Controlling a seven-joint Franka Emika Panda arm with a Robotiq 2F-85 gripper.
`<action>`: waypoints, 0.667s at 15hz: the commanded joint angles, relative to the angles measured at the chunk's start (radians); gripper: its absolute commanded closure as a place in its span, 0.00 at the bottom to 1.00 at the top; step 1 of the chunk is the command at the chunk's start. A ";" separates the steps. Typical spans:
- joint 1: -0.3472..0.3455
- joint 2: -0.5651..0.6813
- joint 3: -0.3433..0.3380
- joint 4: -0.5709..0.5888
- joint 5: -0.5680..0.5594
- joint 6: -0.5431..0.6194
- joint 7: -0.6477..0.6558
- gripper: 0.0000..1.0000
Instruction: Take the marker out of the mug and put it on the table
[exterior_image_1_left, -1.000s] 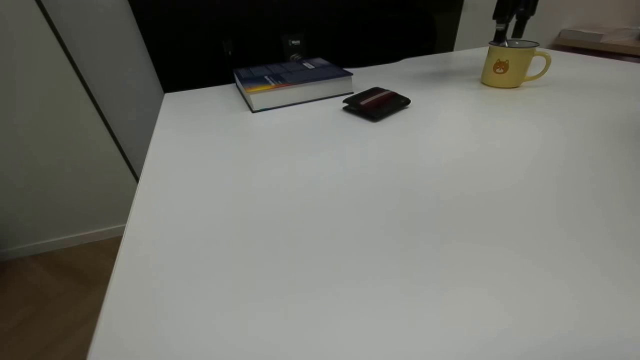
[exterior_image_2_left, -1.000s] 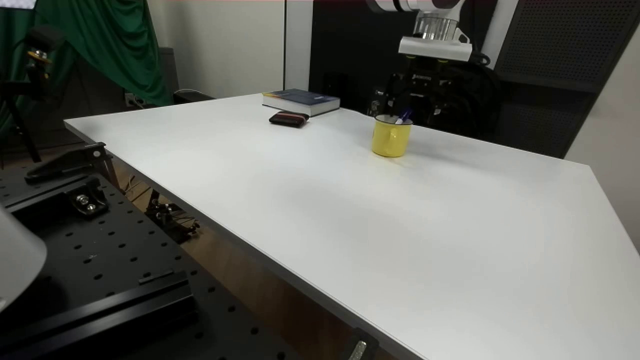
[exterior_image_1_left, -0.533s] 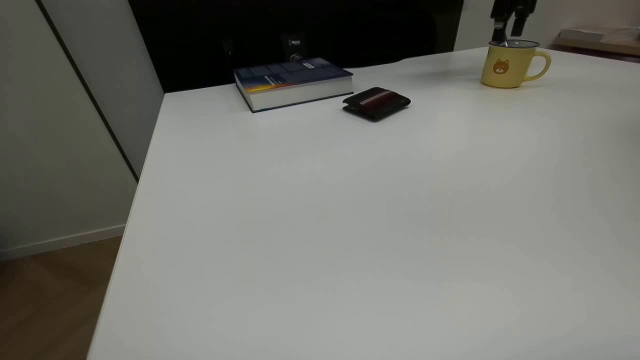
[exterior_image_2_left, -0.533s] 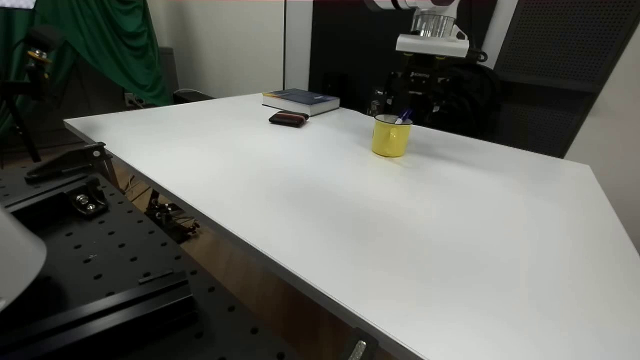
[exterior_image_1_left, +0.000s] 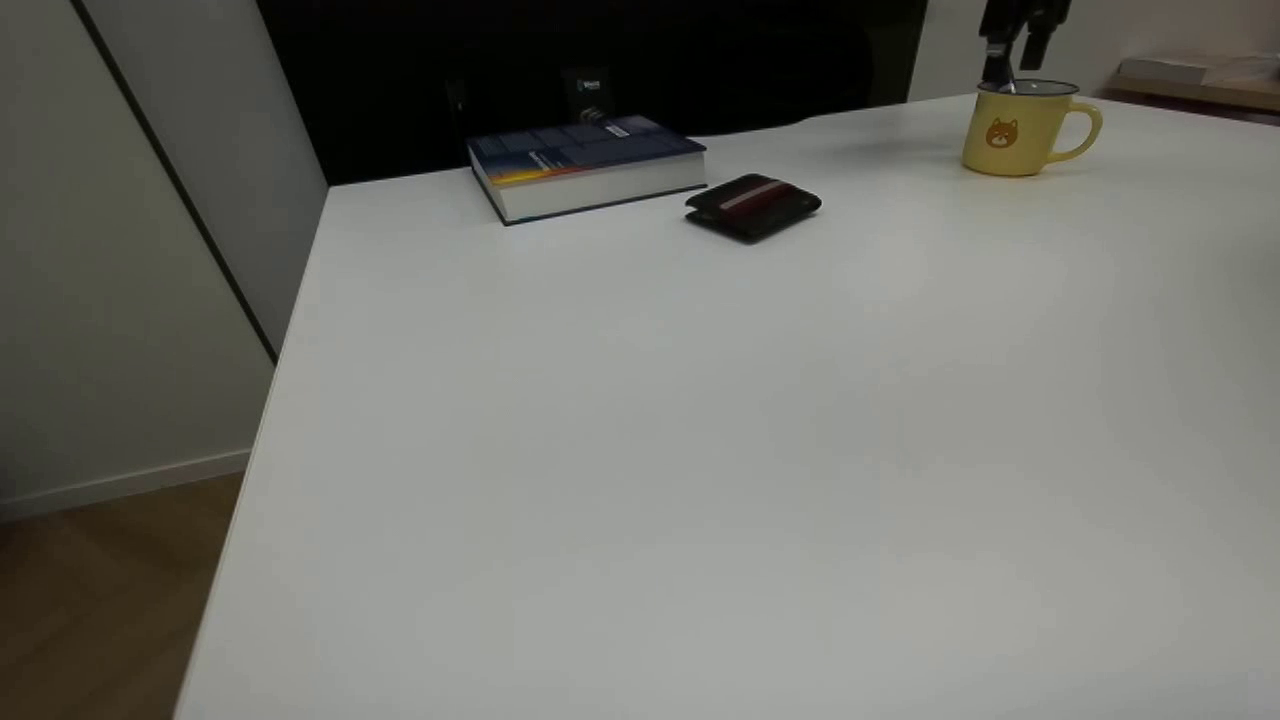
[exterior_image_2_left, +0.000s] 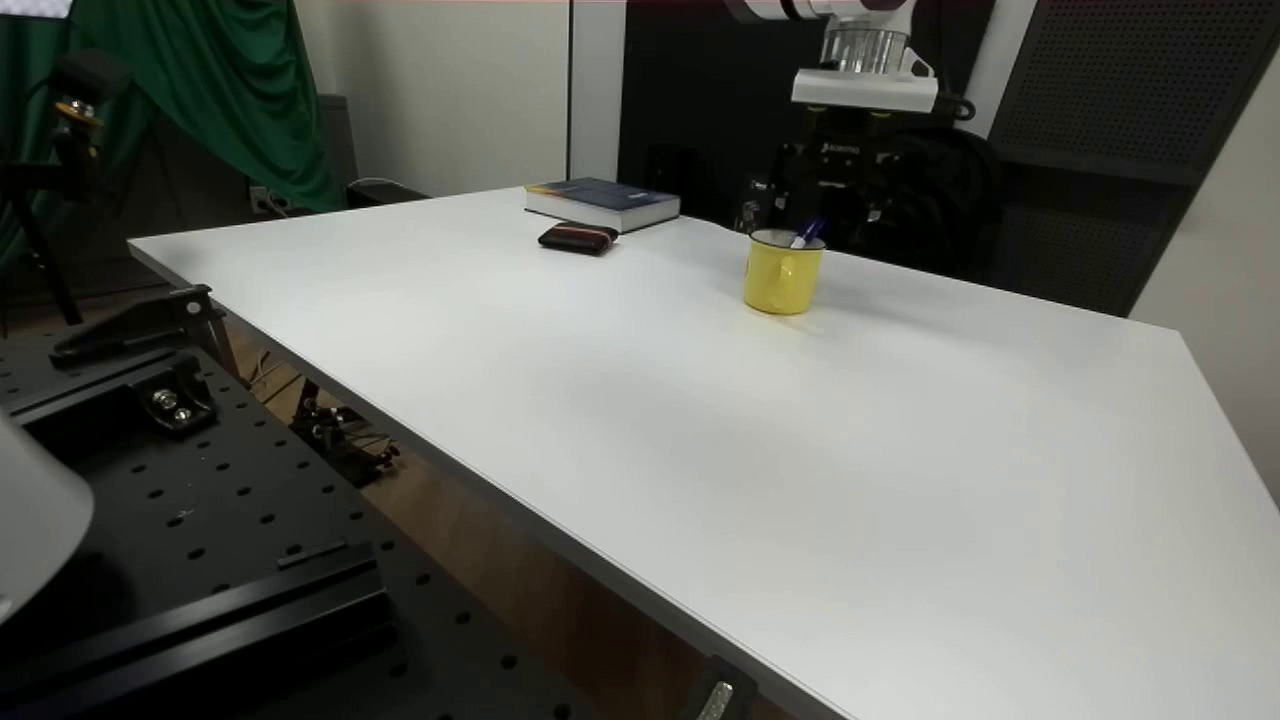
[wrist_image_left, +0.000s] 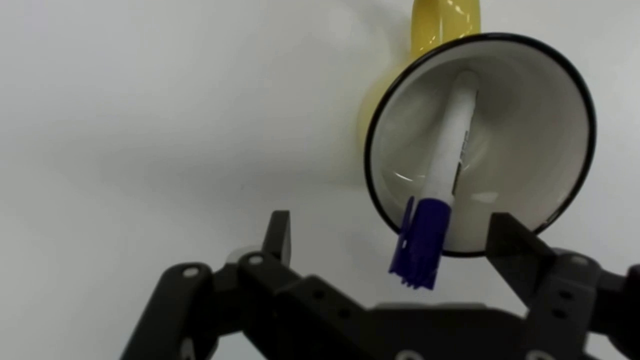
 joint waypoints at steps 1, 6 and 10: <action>0.017 -0.011 -0.013 0.004 -0.024 -0.001 0.041 0.00; 0.023 -0.013 -0.014 0.002 -0.027 -0.001 0.049 0.00; 0.026 -0.013 -0.016 0.002 -0.035 -0.002 0.052 0.40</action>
